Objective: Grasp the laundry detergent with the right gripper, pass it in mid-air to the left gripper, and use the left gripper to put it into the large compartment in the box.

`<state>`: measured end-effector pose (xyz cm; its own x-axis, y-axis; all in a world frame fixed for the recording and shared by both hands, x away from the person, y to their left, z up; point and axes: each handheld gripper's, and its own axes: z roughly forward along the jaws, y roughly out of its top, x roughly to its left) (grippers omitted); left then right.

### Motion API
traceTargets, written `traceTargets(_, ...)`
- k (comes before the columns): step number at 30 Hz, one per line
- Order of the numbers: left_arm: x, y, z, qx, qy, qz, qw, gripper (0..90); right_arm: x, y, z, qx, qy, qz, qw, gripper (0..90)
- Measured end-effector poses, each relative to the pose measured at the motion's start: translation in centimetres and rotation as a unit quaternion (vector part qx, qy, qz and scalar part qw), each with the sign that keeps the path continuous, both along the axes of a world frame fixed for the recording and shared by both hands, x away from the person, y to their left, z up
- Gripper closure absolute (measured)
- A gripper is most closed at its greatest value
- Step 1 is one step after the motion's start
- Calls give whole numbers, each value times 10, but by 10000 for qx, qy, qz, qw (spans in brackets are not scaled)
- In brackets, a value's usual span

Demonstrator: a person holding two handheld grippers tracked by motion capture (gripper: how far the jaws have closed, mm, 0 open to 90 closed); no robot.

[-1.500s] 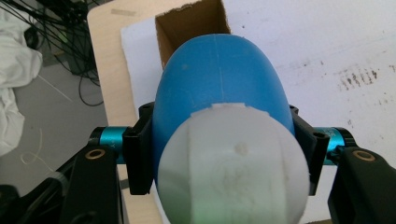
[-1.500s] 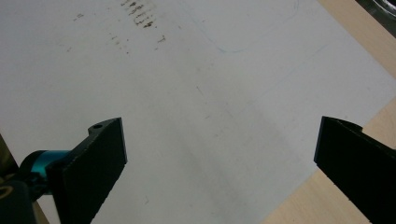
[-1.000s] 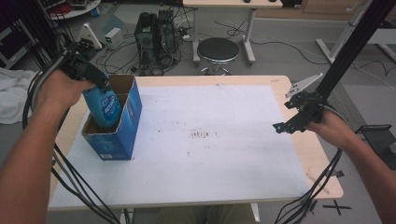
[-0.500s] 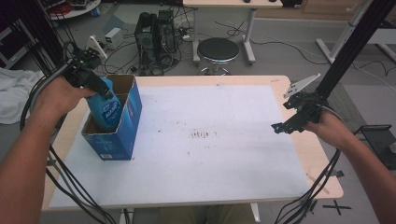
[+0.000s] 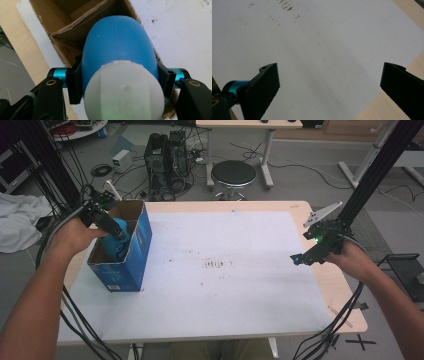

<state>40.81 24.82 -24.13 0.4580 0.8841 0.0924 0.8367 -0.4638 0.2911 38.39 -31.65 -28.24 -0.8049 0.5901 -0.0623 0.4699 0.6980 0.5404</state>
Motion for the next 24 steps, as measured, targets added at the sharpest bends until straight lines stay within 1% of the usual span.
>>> traceTargets(1,0,1,-3,-37,10,41,10000,381,0,0,-1,-13,33,-9,10000,15)
traceTargets(2,0,2,-7,-31,27,17,10000,381,0,0,-1,-52,40,-29,10000,15)
traceTargets(3,1,3,-9,65,37,-45,10000,381,0,0,-2,-4,45,-26,10000,15)
traceTargets(4,1,3,-13,10,101,-5,9999,381,0,1,-2,-18,50,-32,10000,15)
traceTargets(5,2,3,-16,68,93,-82,9999,381,-1,1,-2,-40,62,-66,10000,15)
traceTargets(7,2,3,-23,27,132,-17,9999,381,-1,1,-3,-30,78,-92,9999,15)
traceTargets(8,3,5,-26,53,135,-65,9999,381,-1,2,-3,-34,96,-90,9999,15)
traceTargets(9,3,5,-28,3,130,-16,9999,381,-1,2,-3,-39,93,-83,9999,14)
traceTargets(10,3,6,-30,48,150,-63,9999,381,0,2,-3,-42,72,-61,9999,15)
traceTargets(11,2,6,-32,39,132,-54,9999,381,0,3,-4,-39,71,-32,10000,15)
traceTargets(13,2,7,-34,80,203,-119,9997,381,0,3,-4,-64,93,-71,9999,14)
traceTargets(14,2,7,-35,45,177,-95,9998,380,0,3,-4,-58,102,-66,9999,15)
traceTargets(16,2,7,-36,51,160,-127,9998,380,0,4,-4,-75,106,-77,9999,15)
traceTargets(17,2,6,-37,16,137,-84,9999,380,1,4,-5,-88,108,-53,9999,15)
traceTargets(18,3,6,-37,107,211,-173,9996,380,1,5,-5,-67,94,-39,9999,15)
traceTargets(20,4,4,-40,134,241,-208,9994,380,1,6,-6,-67,94,-31,9999,14)
traceTargets(21,4,3,-41,139,289,-217,9993,380,1,6,-6,-75,95,-19,9999,15)
traceTargets(22,4,2,-42,122,265,-204,9994,380,1,7,-6,-71,115,-38,9999,15)
traceTargets(23,4,3,-41,159,286,-255,9991,379,1,7,-6,-54,117,-32,9999,15)
traceTargets(24,4,3,-42,147,243,-237,9993,379,1,7,-6,-53,115,-28,9999,15)
